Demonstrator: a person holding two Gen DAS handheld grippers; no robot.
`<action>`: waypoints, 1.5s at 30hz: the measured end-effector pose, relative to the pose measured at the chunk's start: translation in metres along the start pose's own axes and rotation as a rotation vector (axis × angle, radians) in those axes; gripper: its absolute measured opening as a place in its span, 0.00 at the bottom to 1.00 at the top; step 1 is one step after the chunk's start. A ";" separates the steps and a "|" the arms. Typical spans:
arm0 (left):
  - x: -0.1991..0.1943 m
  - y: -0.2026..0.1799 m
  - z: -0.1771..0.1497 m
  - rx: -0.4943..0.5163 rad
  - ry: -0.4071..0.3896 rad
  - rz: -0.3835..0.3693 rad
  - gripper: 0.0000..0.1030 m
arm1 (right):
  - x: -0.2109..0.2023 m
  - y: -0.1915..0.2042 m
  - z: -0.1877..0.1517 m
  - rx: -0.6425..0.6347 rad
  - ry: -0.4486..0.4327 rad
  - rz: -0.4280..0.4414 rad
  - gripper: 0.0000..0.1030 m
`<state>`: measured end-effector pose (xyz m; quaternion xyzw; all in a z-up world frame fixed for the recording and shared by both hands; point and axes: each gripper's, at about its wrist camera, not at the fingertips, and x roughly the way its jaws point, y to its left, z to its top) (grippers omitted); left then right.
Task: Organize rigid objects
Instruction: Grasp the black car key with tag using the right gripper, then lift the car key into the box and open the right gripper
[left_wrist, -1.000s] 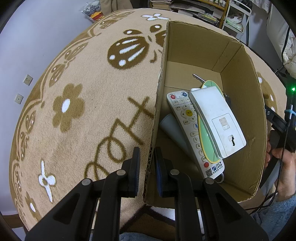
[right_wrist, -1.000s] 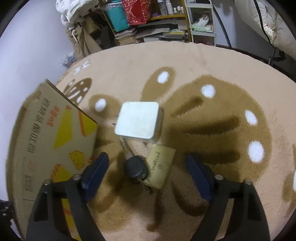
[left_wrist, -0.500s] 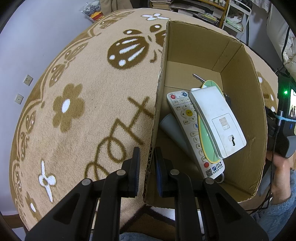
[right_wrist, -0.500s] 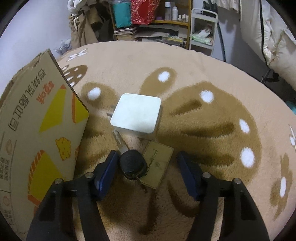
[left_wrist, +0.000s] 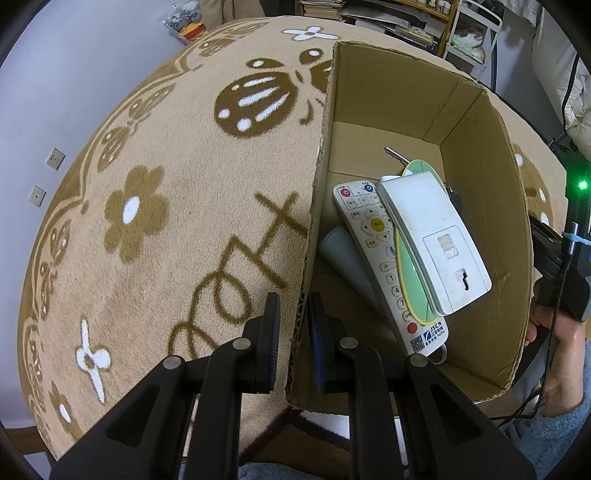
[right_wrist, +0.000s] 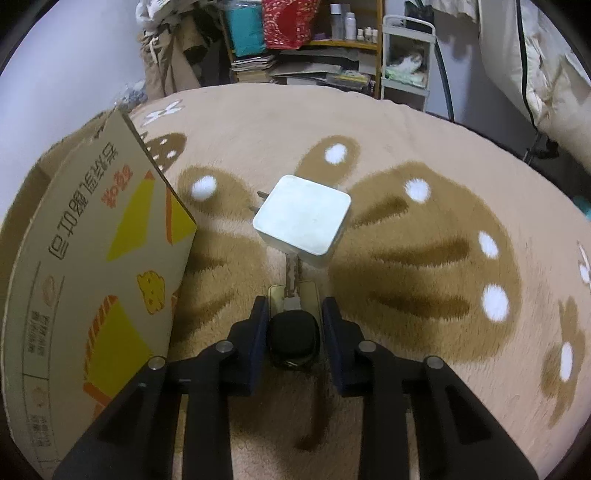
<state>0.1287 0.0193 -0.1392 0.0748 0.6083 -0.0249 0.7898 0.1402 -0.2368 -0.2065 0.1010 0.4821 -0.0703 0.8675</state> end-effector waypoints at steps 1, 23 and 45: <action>0.000 0.000 0.000 0.001 0.000 0.001 0.15 | -0.001 0.000 0.000 0.001 0.000 0.002 0.30; 0.000 -0.001 -0.002 -0.003 0.001 -0.001 0.15 | -0.069 -0.003 0.008 0.063 -0.085 0.089 0.30; 0.000 0.000 -0.002 -0.003 0.002 -0.003 0.15 | -0.156 0.066 0.014 -0.085 -0.257 0.308 0.30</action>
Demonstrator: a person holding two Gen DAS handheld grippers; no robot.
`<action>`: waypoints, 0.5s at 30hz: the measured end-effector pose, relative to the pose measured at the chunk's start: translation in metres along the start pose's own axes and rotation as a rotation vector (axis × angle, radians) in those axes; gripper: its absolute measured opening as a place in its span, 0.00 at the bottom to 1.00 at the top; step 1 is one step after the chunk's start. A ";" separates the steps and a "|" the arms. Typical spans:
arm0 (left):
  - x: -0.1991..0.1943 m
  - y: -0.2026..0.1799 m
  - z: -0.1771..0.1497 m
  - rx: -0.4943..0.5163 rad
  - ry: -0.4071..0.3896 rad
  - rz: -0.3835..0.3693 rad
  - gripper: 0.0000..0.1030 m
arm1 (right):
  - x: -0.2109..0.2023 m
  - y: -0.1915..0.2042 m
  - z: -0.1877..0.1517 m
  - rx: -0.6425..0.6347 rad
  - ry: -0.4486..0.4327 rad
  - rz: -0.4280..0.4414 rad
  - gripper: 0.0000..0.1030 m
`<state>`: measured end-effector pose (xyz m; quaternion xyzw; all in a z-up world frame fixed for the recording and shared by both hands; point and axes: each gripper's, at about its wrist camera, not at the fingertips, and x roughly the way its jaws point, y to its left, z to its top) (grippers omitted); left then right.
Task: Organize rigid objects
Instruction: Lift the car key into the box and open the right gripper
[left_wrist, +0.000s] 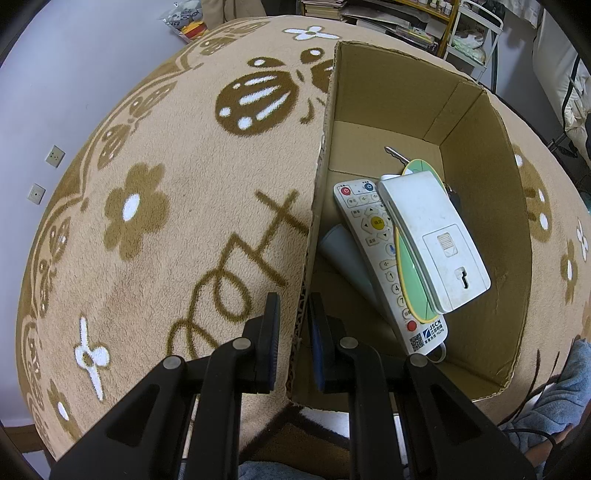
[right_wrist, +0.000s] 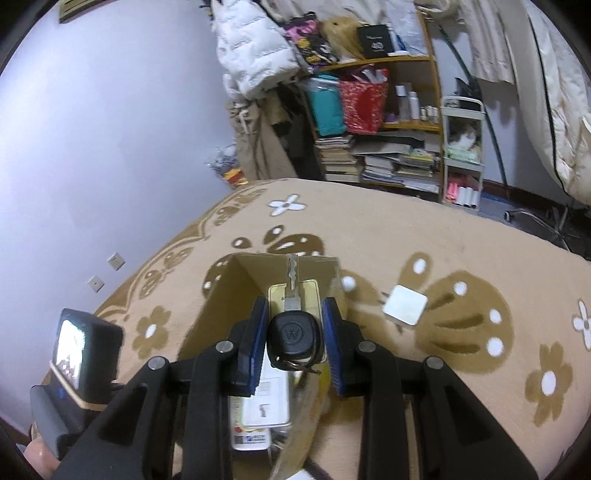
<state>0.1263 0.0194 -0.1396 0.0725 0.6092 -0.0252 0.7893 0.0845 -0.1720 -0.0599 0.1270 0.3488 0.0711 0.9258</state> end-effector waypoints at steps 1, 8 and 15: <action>0.000 0.000 0.000 -0.001 0.000 -0.001 0.15 | 0.000 0.002 -0.001 -0.003 0.002 0.006 0.30; 0.000 0.000 0.000 -0.001 0.000 -0.001 0.15 | 0.016 0.018 -0.014 -0.033 0.054 0.065 0.30; 0.000 0.000 0.000 -0.001 0.000 0.000 0.15 | 0.038 0.025 -0.031 -0.044 0.135 0.103 0.30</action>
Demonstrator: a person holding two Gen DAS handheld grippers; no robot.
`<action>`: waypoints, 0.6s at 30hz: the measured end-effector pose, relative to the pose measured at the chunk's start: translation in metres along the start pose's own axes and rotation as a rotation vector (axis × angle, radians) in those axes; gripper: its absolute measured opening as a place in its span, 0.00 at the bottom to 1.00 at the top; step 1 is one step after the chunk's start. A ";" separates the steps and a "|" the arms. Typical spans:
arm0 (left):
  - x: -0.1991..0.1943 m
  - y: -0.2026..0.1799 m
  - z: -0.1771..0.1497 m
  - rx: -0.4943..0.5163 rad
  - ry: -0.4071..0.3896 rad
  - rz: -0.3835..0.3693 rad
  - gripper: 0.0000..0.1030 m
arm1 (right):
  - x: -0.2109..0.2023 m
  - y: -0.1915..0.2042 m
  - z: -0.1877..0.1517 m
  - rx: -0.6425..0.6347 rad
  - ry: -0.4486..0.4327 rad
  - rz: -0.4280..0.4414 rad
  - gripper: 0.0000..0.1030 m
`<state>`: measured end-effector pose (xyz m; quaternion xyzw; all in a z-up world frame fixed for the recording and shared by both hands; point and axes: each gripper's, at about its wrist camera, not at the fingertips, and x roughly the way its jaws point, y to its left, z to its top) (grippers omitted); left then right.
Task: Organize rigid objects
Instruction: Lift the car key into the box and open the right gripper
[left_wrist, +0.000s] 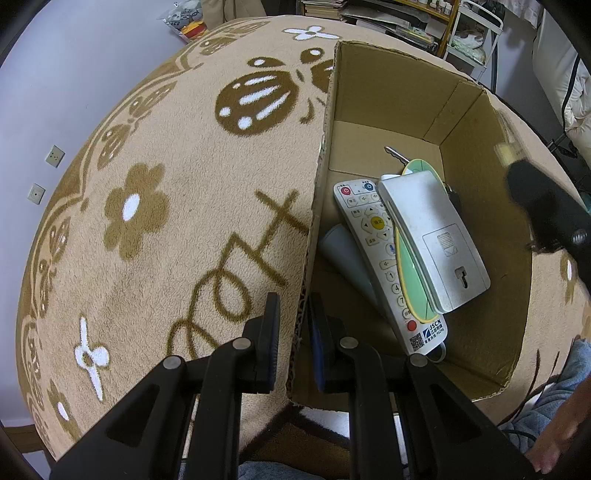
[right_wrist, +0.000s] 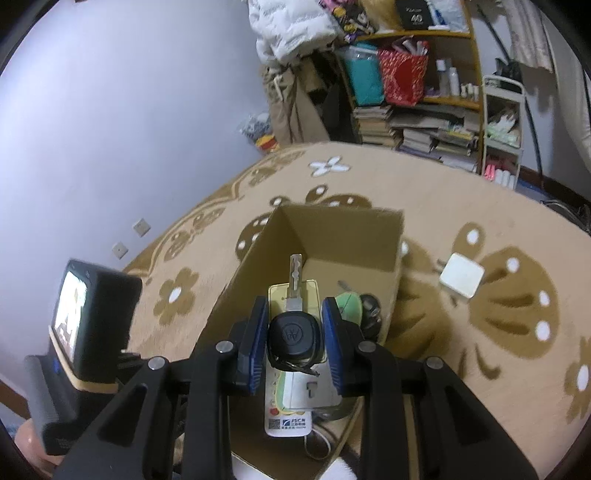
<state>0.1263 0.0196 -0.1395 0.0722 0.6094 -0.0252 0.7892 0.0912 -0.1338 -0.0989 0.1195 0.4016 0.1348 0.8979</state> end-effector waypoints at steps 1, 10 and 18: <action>0.000 0.000 0.000 0.000 0.000 0.000 0.15 | 0.003 0.001 -0.002 -0.001 0.012 0.001 0.30; 0.000 0.000 0.000 -0.001 0.001 -0.002 0.15 | 0.020 0.002 -0.013 -0.009 0.089 -0.007 0.31; 0.001 0.000 0.000 -0.001 0.003 -0.003 0.15 | 0.018 -0.002 -0.008 0.007 0.092 -0.001 0.31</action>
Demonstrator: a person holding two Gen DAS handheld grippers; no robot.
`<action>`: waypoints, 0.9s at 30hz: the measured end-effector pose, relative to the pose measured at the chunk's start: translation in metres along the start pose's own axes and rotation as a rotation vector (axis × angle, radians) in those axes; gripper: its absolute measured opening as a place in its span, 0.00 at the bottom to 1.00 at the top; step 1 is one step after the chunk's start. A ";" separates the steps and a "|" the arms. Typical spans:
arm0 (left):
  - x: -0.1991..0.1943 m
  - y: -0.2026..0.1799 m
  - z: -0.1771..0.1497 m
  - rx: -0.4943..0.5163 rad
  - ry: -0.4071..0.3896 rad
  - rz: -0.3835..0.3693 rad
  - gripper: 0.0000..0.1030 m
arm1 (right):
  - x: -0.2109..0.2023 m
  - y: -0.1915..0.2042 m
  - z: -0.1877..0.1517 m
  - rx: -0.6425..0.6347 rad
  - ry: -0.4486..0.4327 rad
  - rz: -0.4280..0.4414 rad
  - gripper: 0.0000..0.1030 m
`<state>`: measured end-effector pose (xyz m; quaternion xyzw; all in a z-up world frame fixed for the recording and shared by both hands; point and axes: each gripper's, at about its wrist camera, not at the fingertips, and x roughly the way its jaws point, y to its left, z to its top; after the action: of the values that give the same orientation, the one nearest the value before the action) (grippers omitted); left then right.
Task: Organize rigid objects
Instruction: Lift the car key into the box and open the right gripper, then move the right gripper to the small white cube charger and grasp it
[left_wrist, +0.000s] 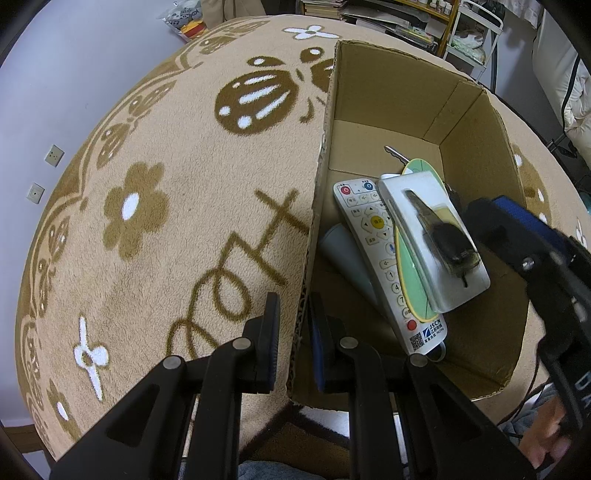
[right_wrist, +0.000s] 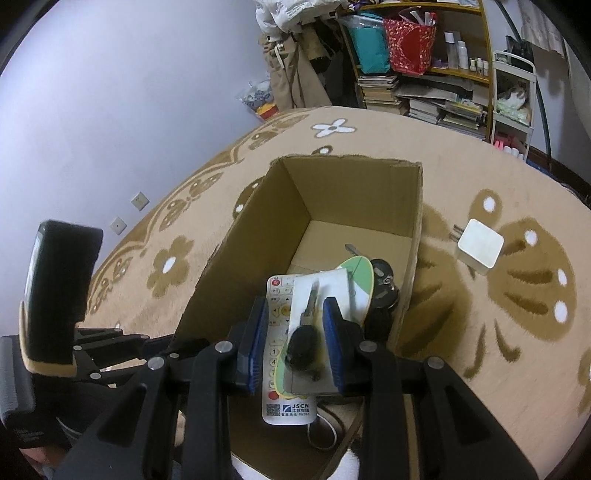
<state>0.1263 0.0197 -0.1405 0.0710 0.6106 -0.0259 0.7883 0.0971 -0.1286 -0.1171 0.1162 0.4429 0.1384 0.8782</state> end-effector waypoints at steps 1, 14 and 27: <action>0.000 0.000 0.000 0.000 -0.001 0.001 0.15 | -0.002 -0.001 0.001 0.002 -0.004 -0.005 0.31; 0.000 0.000 0.000 0.000 0.000 0.001 0.15 | -0.029 -0.040 0.023 0.082 -0.108 -0.146 0.82; 0.005 -0.003 0.001 0.010 0.013 0.011 0.15 | -0.007 -0.094 0.041 0.099 -0.068 -0.253 0.91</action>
<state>0.1281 0.0170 -0.1449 0.0782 0.6154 -0.0241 0.7840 0.1396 -0.2225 -0.1192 0.1074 0.4303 0.0002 0.8963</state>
